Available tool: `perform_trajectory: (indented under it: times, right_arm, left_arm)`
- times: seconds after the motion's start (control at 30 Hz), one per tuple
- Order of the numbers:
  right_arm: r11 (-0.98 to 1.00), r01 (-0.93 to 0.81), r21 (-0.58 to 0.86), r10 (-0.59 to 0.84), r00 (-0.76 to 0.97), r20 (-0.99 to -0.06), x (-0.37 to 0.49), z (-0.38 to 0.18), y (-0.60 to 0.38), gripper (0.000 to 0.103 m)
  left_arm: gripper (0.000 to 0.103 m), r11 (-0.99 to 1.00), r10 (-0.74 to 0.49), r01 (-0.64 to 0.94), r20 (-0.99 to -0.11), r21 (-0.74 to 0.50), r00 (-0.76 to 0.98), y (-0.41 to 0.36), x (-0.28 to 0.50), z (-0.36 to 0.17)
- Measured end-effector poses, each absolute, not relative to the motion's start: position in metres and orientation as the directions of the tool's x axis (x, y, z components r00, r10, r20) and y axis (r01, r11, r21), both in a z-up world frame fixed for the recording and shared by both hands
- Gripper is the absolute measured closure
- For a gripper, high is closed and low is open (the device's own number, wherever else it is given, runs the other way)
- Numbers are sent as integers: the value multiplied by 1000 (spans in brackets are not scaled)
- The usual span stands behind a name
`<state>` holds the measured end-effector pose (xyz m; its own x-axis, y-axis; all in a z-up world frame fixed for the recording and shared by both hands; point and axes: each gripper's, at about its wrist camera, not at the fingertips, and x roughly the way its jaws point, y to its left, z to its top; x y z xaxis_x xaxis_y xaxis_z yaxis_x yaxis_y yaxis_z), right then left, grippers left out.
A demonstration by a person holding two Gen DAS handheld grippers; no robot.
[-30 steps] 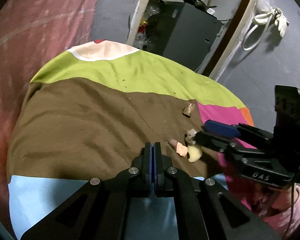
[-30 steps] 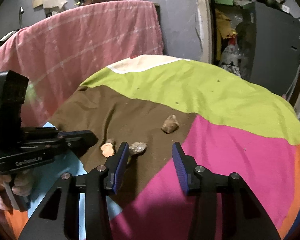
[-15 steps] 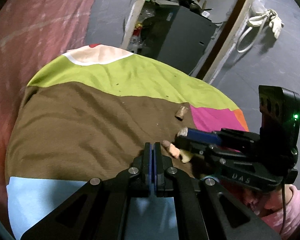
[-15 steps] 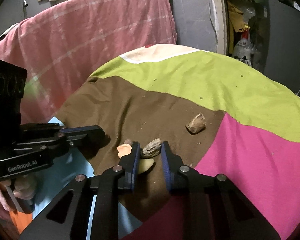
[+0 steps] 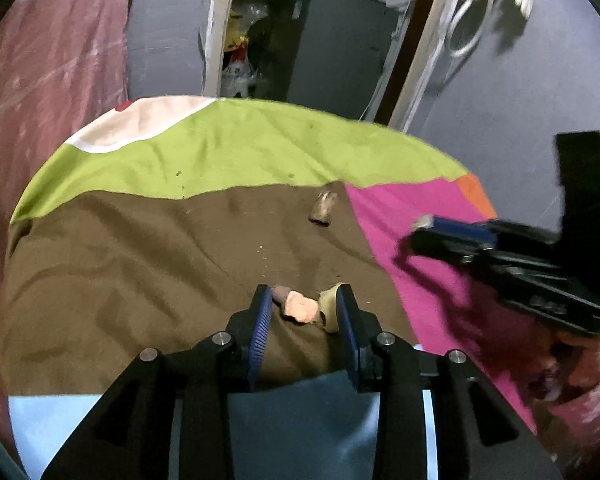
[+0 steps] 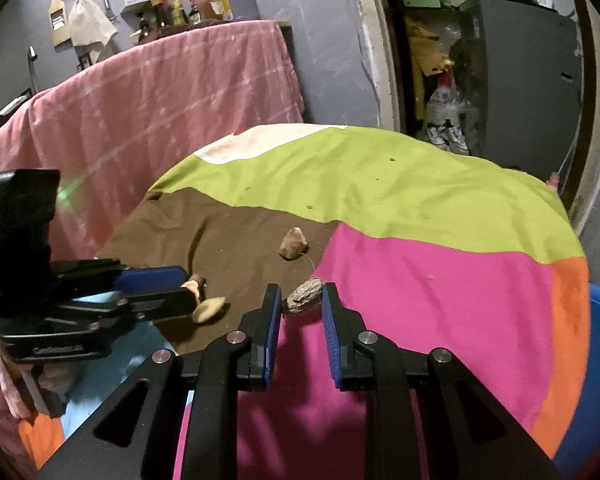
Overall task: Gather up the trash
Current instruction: 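Close the right gripper on the brown stone, then lift the pink shell and brown stone with both grippers toward the basin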
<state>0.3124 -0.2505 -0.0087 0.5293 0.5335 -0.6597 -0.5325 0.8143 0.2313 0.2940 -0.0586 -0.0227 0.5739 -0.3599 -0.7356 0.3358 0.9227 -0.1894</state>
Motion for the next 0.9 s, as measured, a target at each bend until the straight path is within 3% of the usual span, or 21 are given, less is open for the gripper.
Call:
perform_trajectory:
  times: [0.43,0.57,0.7,0.9]
  right_arm:
    - [809,-530,254,554,542,-632,304,-7,-265,85]
    - [808,-531,255,557,546,-627,301,-6,-269,85]
    - [807,-529,263,561,545,-623,300,-8,-270,85]
    - [811,-530,247,551,551,-627,296,-9,-268,85]
  left_arm:
    - [75,930,-364,257,-762,-263,535,-52,302,-32]
    - [75,942,-330,246,-762,-228,557,-58,296,-31]
    - [92,939,-344,232,-754,-255,560,-60,296,-33]
    - [95,935,-356,218,-744,-281,566,-55,298,-33]
